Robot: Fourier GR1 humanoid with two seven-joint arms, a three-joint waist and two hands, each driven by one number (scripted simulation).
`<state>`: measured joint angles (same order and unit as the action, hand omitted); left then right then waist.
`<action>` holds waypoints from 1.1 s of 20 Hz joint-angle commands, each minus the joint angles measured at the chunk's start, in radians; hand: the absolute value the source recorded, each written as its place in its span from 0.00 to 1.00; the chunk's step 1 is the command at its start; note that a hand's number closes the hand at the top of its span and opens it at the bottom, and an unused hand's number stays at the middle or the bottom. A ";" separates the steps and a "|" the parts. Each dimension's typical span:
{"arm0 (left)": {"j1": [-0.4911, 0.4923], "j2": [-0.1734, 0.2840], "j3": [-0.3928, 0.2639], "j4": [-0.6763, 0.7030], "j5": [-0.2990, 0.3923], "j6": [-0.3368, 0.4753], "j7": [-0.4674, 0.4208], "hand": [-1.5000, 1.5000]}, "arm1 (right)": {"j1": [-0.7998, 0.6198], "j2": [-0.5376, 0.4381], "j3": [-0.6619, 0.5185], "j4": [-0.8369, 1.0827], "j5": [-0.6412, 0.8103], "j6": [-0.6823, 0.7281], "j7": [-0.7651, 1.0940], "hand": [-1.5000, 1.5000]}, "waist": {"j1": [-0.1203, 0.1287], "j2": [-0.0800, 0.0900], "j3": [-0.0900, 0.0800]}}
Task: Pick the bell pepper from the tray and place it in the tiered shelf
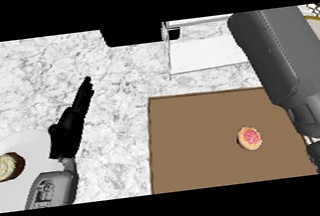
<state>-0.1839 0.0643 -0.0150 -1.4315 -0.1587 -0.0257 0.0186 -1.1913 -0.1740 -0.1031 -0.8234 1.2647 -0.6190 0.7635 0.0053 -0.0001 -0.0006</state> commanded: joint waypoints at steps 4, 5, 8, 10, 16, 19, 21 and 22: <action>-0.002 -0.012 -0.007 0.003 -0.005 0.004 -0.001 0.50 | 0.057 0.017 -0.032 -0.092 -0.043 -0.047 0.022 0.00 | -0.002 -0.001 0.001; 0.033 -0.019 -0.012 0.001 -0.008 0.012 -0.014 0.50 | 0.011 0.017 -0.051 -0.069 -0.057 -0.058 0.021 0.00 | 0.005 0.001 0.000; 0.013 0.058 0.029 -0.023 0.033 -0.066 0.012 0.50 | 0.057 0.054 -0.040 -0.189 -0.114 -0.030 0.009 0.00 | -0.004 -0.004 0.001; 0.023 0.021 0.018 -0.034 0.010 -0.014 0.012 0.50 | 0.065 0.023 -0.061 -0.199 -0.173 -0.016 -0.038 0.00 | -0.001 -0.002 0.001; -0.003 0.025 0.028 0.013 0.033 -0.045 -0.007 0.50 | 0.022 0.014 -0.077 -0.261 -0.246 0.019 -0.041 0.00 | 0.001 0.000 0.000; 0.001 0.021 0.021 -0.009 0.008 -0.018 -0.004 0.50 | -0.002 0.019 -0.101 -0.303 -0.265 -0.015 -0.014 0.00 | 0.002 -0.001 0.000; 0.026 -0.009 -0.003 -0.031 -0.005 0.004 0.016 0.50 | 0.004 0.001 -0.135 -0.399 -0.298 -0.037 0.000 0.00 | -0.006 -0.006 0.001; 0.050 -0.014 -0.013 -0.049 -0.017 0.016 0.010 0.50 | 0.020 -0.046 -0.182 -0.398 -0.336 -0.064 -0.035 0.00 | -0.003 -0.004 0.001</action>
<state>-0.1677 0.0627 -0.0146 -1.4513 -0.1654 -0.0245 0.0258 -1.1712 -0.1842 -0.2247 -1.1498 0.9833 -0.6316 0.7275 0.0033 -0.0024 0.0000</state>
